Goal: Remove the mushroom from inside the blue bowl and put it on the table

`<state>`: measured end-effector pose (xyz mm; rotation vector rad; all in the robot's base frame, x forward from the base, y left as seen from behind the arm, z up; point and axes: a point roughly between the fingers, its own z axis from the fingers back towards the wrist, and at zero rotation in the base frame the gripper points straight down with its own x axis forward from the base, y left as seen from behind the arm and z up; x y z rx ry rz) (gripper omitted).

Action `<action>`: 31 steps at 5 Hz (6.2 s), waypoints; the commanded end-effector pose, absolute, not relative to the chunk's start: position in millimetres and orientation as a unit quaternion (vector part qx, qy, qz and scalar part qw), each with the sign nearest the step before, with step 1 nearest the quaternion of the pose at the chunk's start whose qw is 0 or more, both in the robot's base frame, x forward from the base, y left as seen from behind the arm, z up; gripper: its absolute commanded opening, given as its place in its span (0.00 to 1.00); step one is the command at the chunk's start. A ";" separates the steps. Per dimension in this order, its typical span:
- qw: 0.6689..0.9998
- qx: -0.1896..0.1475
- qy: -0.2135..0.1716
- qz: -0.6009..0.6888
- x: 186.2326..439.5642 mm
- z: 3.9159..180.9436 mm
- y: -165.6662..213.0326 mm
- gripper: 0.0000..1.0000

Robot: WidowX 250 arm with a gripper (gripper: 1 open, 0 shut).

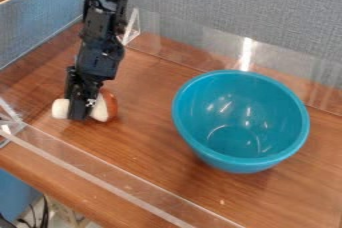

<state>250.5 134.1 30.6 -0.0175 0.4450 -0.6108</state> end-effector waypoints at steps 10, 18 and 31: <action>0.930 0.033 0.091 -0.355 261.5 77.3 103.4 1.00; 0.974 0.026 0.083 -0.209 271.6 64.0 130.6 1.00; 0.995 0.027 0.039 -0.090 279.1 68.7 146.7 1.00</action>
